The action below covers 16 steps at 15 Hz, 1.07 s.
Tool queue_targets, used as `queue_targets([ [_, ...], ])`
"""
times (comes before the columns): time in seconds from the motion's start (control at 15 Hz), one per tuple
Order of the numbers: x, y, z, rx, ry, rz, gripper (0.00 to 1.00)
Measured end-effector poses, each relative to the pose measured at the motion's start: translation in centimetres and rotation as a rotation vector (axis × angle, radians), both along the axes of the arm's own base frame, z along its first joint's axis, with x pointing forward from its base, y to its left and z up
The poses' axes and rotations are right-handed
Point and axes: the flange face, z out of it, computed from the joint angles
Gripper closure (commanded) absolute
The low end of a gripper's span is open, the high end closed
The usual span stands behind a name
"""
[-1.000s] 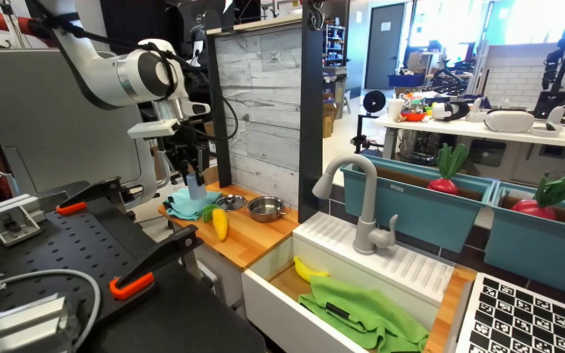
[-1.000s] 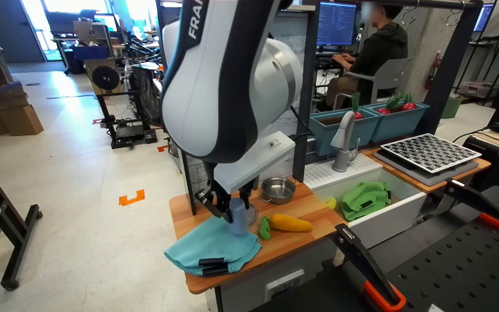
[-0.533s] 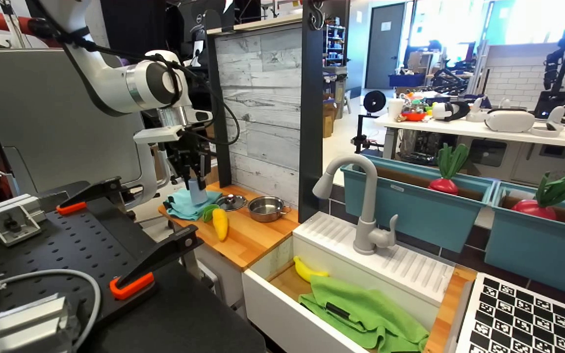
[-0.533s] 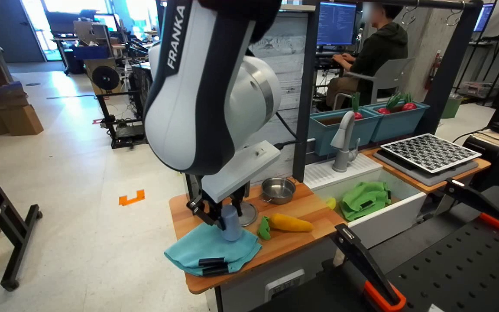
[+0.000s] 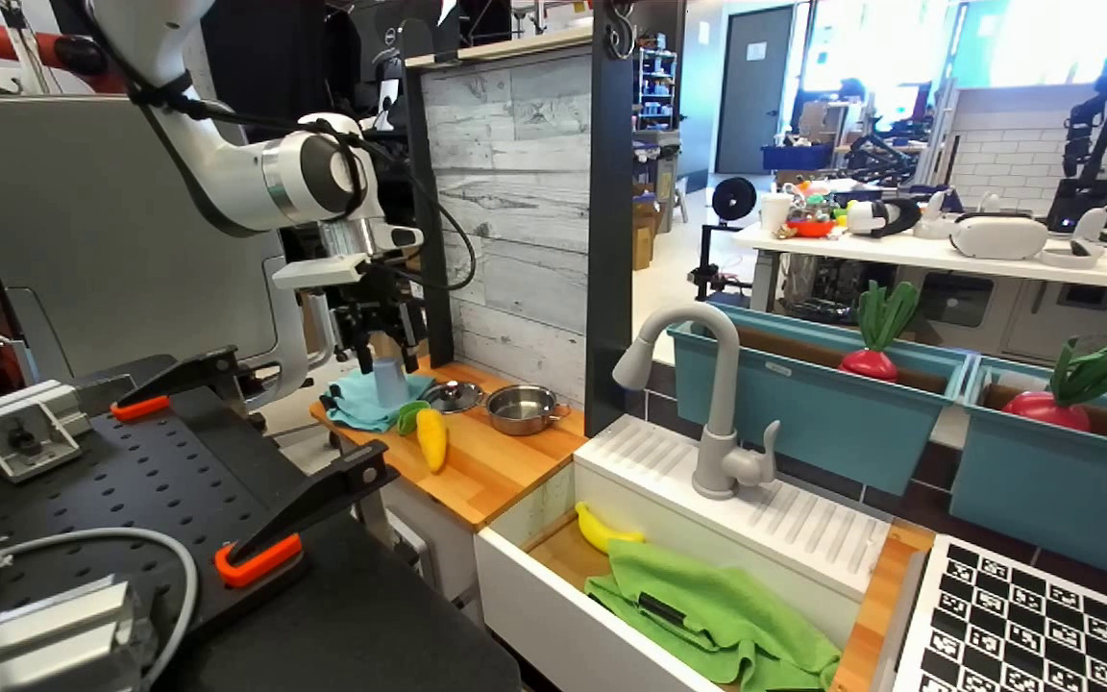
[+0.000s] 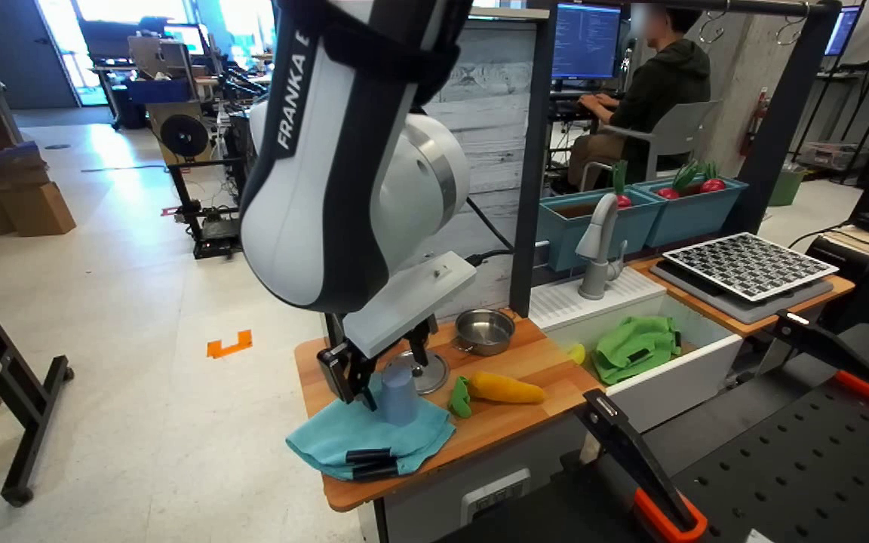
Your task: Put the cup on the blue cloth
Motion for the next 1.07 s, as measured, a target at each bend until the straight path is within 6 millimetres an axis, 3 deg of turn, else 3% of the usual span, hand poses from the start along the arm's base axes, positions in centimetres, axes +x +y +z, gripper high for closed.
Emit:
queue_targets([
  [0.53, -0.3, -0.4, 0.5, -0.005, 0.006, 0.015, 0.0],
  [1.07, -4.5, -2.0, 5.8, 0.065, -0.057, 0.039, 0.0],
])
